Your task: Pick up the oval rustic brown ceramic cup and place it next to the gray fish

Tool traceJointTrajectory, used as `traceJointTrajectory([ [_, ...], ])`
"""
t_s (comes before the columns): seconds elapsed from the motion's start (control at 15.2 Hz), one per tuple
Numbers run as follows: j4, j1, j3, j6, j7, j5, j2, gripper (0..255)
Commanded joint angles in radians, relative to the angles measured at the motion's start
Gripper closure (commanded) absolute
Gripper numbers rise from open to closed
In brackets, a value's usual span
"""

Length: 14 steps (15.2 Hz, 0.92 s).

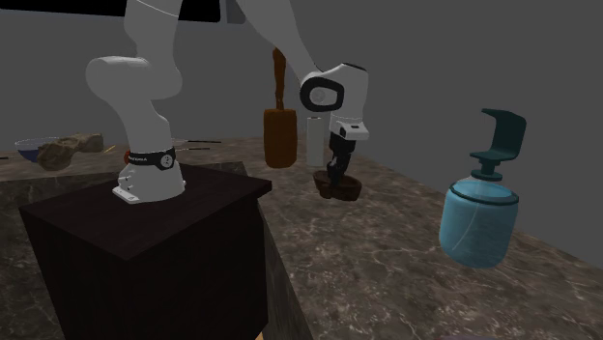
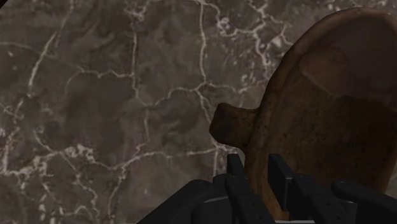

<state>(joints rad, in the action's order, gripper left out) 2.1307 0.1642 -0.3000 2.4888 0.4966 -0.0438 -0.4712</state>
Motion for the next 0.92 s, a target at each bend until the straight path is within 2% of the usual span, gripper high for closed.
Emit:
traceJointTrajectory([
  [0.0, 0.0, 0.0, 0.0, 0.0, 0.0, 0.0, -0.001, 255],
  [0.86, 0.003, -0.023, -0.029, -0.117, -0.018, 0.043, 0.123, 255],
])
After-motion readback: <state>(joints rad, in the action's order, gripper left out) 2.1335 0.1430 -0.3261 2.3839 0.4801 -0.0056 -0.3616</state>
